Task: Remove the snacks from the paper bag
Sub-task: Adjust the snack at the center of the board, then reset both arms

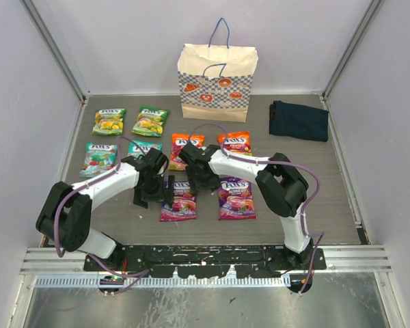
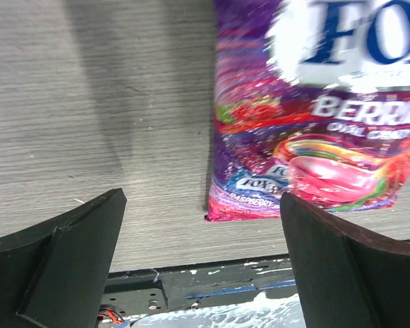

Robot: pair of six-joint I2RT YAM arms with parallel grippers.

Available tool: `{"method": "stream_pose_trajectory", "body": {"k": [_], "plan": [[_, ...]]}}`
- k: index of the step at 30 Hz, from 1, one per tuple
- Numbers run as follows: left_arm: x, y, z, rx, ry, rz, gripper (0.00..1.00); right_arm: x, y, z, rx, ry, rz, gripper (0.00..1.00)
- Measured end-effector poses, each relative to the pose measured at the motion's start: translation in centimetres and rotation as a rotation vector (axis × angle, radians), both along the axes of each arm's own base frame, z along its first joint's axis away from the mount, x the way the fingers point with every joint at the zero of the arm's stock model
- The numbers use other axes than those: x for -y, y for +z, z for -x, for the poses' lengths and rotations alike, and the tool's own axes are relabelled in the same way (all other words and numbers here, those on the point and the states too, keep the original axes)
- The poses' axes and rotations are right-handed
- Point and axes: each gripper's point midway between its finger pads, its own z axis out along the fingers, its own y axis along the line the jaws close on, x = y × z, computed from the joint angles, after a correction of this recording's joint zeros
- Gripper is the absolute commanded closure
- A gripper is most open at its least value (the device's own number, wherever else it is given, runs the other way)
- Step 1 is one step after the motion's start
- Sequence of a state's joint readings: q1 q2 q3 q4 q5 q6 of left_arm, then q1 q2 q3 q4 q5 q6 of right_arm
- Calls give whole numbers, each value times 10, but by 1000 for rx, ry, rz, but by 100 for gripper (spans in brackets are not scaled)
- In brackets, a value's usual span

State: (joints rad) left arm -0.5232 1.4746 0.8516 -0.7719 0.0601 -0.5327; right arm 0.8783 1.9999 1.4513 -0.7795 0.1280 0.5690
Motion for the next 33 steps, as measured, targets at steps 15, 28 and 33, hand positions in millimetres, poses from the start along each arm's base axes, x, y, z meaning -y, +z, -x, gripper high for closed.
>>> {"method": "stream_pose_trajectory", "body": {"k": [15,28,33], "plan": [[-2,220,-79,646,-68,138,2,65,239,-59,591,-193,-352,7],[-54,263,-75,809,79,119,2,179,238,-38,785,-483,-290,7],[-54,253,-78,787,79,110,2,181,236,-39,788,-489,-279,8]]}}
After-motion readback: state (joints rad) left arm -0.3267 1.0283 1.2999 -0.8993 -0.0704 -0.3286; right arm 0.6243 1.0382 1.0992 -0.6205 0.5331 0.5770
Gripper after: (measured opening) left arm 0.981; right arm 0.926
